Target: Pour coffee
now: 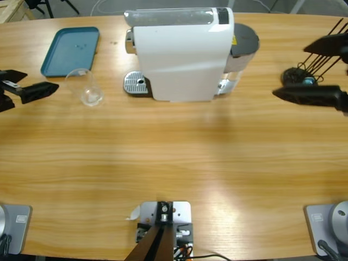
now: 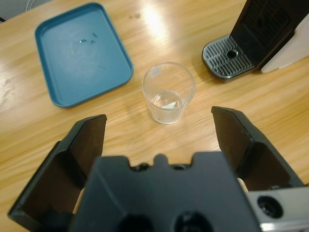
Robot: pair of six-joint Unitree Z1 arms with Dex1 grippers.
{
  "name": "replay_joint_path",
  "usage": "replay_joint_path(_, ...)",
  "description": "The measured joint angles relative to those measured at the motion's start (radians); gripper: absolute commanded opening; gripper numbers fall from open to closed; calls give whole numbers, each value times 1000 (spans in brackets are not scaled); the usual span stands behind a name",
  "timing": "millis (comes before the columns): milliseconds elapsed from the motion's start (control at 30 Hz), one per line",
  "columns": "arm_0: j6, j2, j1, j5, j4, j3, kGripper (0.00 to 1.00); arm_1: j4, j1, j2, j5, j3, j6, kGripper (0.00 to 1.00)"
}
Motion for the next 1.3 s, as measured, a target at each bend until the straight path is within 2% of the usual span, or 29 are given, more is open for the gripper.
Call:
replay_joint_path(200,17,67,0,-29,-228,116,917,10,-22,-69,24,69,0,1000)
replay_joint_path(367,51,191,0,-73,-381,146,918,7,-28,-84,37,113,0,1000)
replay_joint_path(567,55,289,0,-54,-455,148,918,-2,-46,-86,54,139,0,1000)
replay_joint_path(767,55,359,0,32,-510,159,918,-23,-64,-86,70,159,0,1000)
replay_joint_path(1100,55,504,0,51,-720,164,918,-31,-82,-87,79,171,0,1000)
replay_joint_path(1300,52,585,0,51,-851,213,913,-32,-94,-89,83,182,0,1000)
